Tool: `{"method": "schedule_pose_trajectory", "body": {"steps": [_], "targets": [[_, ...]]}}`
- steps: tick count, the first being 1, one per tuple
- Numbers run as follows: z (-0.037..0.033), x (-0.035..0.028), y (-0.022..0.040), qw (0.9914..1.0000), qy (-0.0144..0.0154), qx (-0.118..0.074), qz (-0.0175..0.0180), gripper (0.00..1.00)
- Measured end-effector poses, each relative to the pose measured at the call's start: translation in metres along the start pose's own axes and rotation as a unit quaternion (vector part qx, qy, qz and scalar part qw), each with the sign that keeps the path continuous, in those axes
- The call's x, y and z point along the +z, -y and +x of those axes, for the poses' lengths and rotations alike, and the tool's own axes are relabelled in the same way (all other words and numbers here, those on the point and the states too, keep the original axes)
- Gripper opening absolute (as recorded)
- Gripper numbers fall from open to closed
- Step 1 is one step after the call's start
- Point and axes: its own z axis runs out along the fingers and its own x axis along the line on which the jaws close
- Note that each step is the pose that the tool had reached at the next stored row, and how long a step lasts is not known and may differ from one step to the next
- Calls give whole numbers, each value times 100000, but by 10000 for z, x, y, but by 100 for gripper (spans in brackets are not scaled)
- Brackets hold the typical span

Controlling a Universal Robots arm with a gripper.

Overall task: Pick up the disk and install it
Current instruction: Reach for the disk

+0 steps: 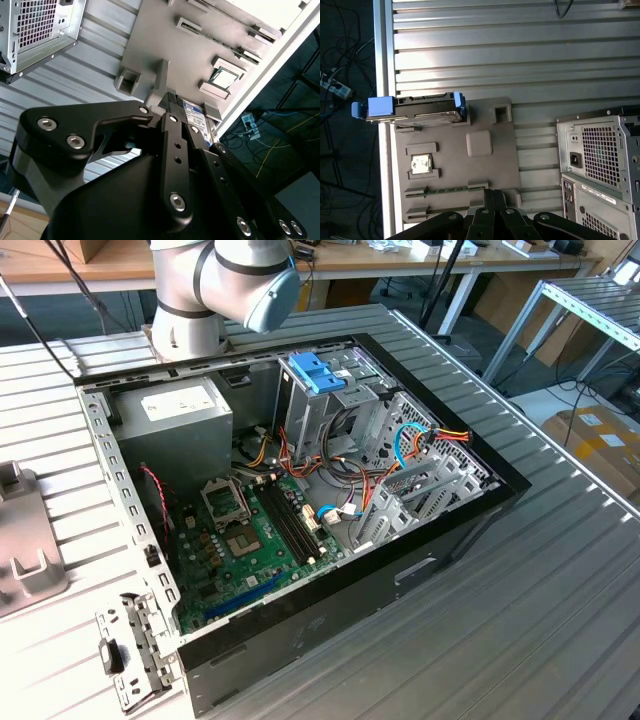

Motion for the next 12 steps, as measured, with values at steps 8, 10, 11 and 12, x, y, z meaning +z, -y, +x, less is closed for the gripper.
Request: {"method": "schedule_pose_trajectory", "body": {"steps": [8,10,11,12], "targets": [[17,4,-3,100000,4,2,-2,11],[23,4,-4,100000,3,2,-1,11],[25,5,-4,100000,3,1,-3,11],[30,6,-5,100000,5,1,-4,11]]}}
